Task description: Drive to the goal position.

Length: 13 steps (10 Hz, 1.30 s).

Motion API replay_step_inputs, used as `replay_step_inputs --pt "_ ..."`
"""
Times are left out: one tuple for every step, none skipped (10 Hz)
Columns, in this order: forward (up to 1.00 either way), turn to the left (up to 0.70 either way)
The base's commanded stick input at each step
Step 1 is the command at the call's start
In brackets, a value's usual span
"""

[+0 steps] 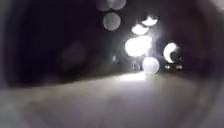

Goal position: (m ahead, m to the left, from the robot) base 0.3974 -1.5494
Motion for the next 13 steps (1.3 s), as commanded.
replay_step_inputs --pt "1.00 -0.03" --pt "1.00 -0.05" --pt "1.00 -0.08" --pt "1.00 -0.15" --pt "0.84 -0.20" --pt "0.40 -0.07" --pt "0.00 0.05" --pt "0.00 0.05" --pt "0.00 0.05" --pt "0.00 0.05" --pt "0.00 0.05" --pt "0.00 0.05" --pt "0.00 0.05"
